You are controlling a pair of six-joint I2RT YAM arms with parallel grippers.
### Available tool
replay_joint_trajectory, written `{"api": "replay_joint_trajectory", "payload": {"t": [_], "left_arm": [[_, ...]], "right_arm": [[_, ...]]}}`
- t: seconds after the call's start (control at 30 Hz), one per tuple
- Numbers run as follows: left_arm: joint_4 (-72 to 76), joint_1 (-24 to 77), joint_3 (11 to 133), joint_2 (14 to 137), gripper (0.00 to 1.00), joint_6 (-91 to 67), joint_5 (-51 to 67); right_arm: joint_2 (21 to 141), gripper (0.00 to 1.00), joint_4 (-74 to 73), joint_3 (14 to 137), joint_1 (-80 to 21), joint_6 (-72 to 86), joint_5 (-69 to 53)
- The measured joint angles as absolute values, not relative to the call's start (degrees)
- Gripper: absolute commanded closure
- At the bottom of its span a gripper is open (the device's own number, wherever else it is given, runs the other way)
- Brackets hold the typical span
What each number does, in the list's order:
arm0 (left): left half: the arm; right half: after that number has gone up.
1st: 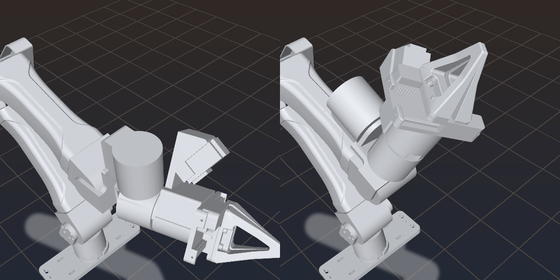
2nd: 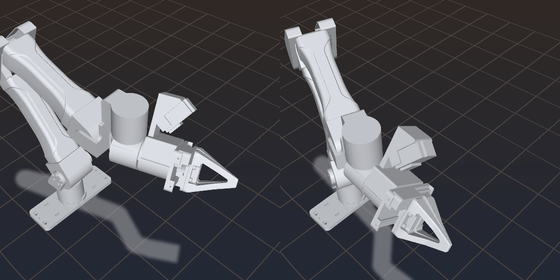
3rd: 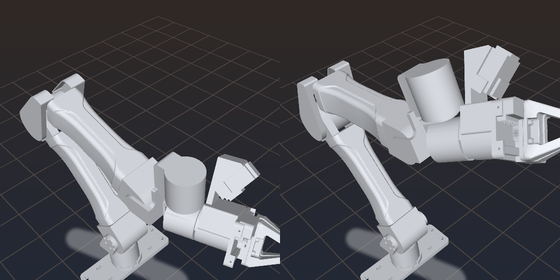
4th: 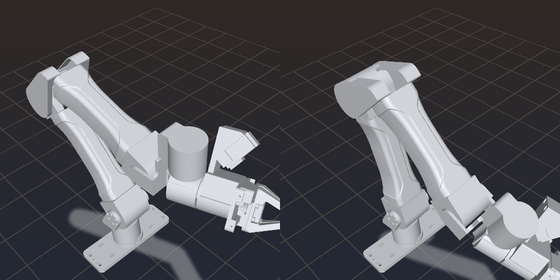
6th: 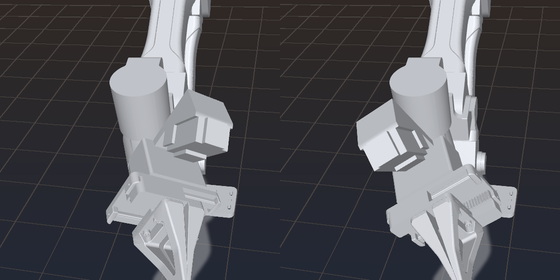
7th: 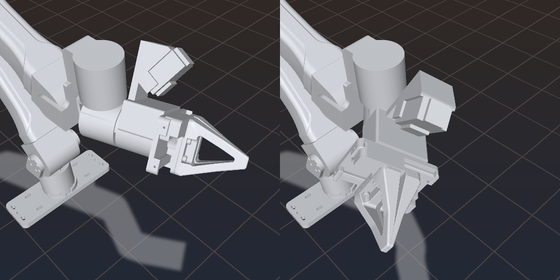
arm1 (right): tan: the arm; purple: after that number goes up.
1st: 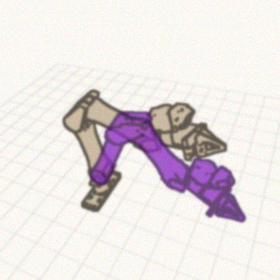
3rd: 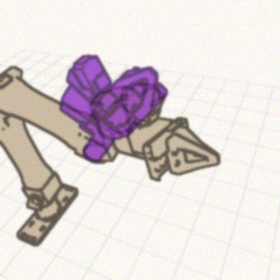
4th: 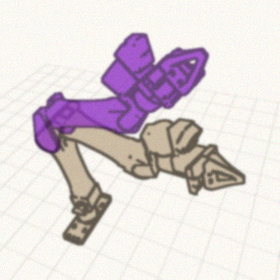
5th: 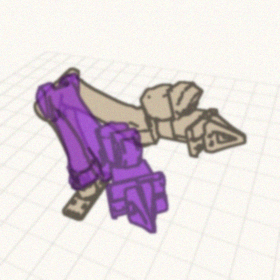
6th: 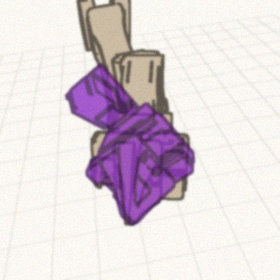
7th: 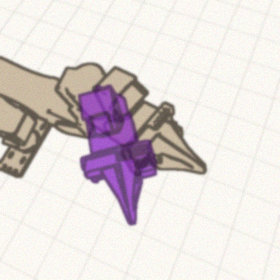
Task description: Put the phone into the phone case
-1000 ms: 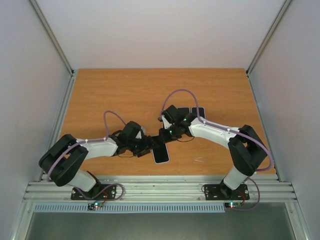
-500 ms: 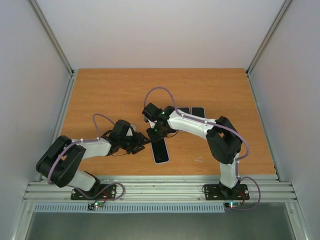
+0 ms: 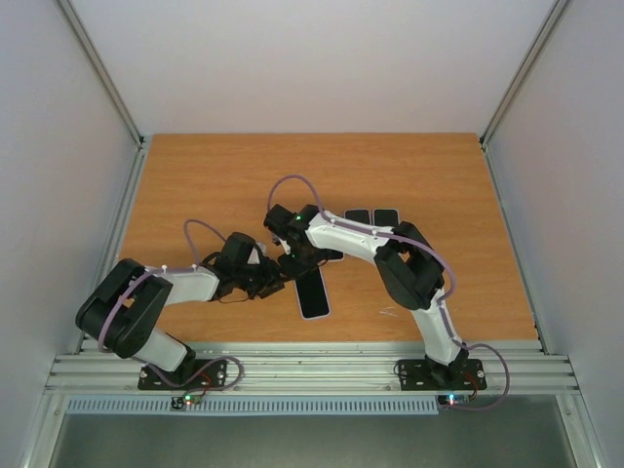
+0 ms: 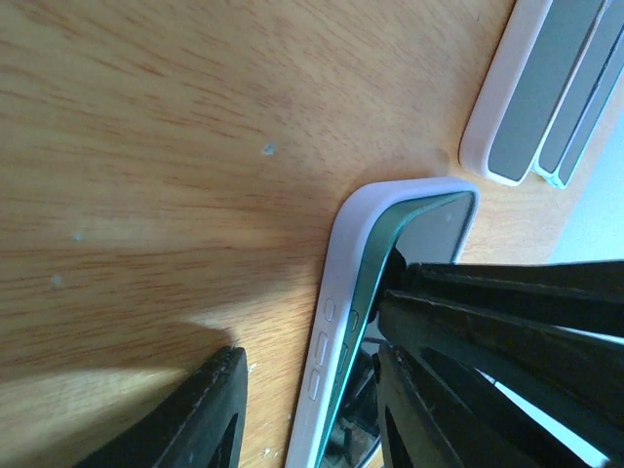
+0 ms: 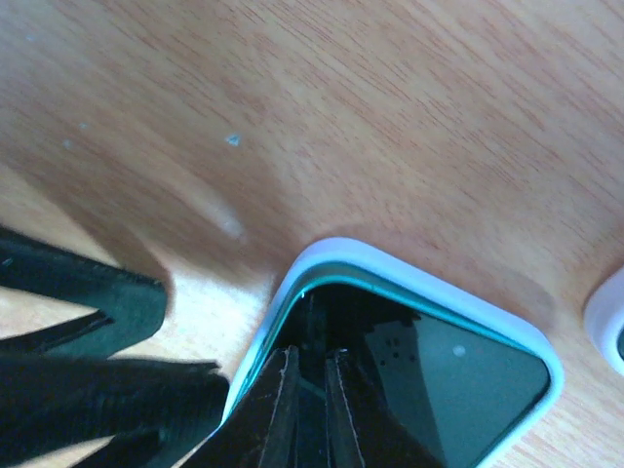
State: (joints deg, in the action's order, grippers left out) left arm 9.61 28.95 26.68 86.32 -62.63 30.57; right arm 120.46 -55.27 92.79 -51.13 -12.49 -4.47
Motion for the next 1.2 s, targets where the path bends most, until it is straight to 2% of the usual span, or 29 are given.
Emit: {"api": "replay_joint_trajectory", "payload": {"t": [0.67, 0.97, 1.2], "left_arm": [[2.74, 28.95, 26.46, 82.04, 0.61, -61.82, 24.73], [-5.98, 29.02, 30.04, 81.1, 0.61, -57.52, 21.45], [-8.29, 29.02, 35.14, 85.58, 0.61, -54.22, 21.63]], "right_arm": [[127.74, 0.92, -67.13, 101.69, -51.64, -12.32, -2.85], [118.34, 0.8, -56.88, 88.75, -51.05, -12.43, -5.08], [107.55, 0.72, -49.98, 77.78, -46.41, -12.23, -10.74]]}}
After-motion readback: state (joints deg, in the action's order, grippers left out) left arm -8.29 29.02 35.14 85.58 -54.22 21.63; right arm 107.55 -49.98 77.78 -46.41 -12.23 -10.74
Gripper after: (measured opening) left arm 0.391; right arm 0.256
